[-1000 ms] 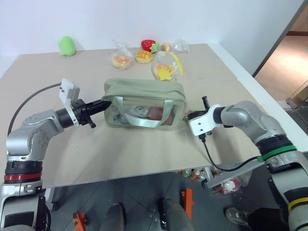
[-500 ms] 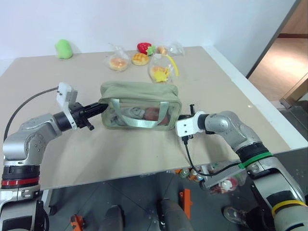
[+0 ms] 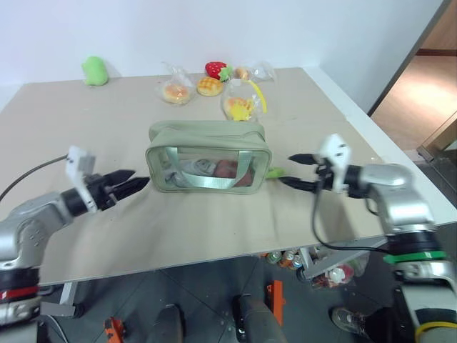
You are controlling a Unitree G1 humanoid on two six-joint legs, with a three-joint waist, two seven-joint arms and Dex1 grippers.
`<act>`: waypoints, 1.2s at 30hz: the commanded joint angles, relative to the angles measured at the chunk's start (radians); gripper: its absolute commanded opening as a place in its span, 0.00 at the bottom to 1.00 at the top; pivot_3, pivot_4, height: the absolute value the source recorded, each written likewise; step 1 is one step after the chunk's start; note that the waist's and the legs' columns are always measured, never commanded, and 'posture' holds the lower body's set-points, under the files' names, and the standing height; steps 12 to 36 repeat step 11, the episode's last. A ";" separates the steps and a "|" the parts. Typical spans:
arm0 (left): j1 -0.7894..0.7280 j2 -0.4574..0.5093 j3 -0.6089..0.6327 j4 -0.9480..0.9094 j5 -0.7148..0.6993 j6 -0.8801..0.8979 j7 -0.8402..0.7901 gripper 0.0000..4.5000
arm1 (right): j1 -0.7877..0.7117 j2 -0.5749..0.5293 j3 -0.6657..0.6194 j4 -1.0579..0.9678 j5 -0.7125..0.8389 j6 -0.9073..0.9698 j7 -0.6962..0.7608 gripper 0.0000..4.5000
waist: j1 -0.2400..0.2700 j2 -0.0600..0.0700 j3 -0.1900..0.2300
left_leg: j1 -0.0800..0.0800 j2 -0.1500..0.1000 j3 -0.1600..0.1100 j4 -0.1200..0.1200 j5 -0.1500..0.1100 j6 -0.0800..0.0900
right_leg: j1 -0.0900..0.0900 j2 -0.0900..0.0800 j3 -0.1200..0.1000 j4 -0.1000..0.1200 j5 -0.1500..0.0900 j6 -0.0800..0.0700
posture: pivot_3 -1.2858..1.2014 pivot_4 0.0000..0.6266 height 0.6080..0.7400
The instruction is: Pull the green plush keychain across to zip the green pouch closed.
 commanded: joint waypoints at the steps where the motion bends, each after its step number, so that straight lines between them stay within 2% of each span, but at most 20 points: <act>1: 0.064 0.020 0.109 -0.006 -0.051 0.012 -0.015 0.83 | 0.085 -0.017 -0.120 -0.147 0.146 0.136 -0.012 0.77 | 0.000 0.000 0.000 | 0.000 0.000 0.000 0.000 -0.001 0.002 | 0.000 0.000 0.000 0.000 -0.001 0.000 | 0.52 0.24 1.00; 5: 0.093 -0.025 0.162 0.004 -0.090 0.020 0.032 0.83 | 0.182 0.031 -0.151 -0.224 0.173 0.191 -0.121 0.77 | 0.000 0.000 0.000 | 0.000 0.000 0.000 0.001 -0.002 0.002 | 0.000 0.000 -0.001 -0.003 -0.002 -0.001 | 0.52 0.24 1.00; 11: 0.066 -0.094 0.179 0.043 -0.090 -0.012 0.097 0.83 | 0.243 0.190 -0.149 -0.283 0.184 0.233 -0.340 0.77 | -0.001 -0.001 0.000 | -0.002 0.000 0.000 0.002 -0.003 0.001 | 0.001 0.000 -0.001 -0.013 -0.001 0.000 | 0.52 0.24 1.00; 36: 0.066 -0.094 0.179 0.043 -0.090 -0.012 0.097 0.83 | 0.243 0.190 -0.149 -0.283 0.184 0.233 -0.340 0.77 | -0.001 -0.001 0.000 | -0.002 0.000 0.000 0.002 -0.003 0.001 | 0.001 0.000 -0.001 -0.013 -0.001 0.000 | 0.52 0.24 1.00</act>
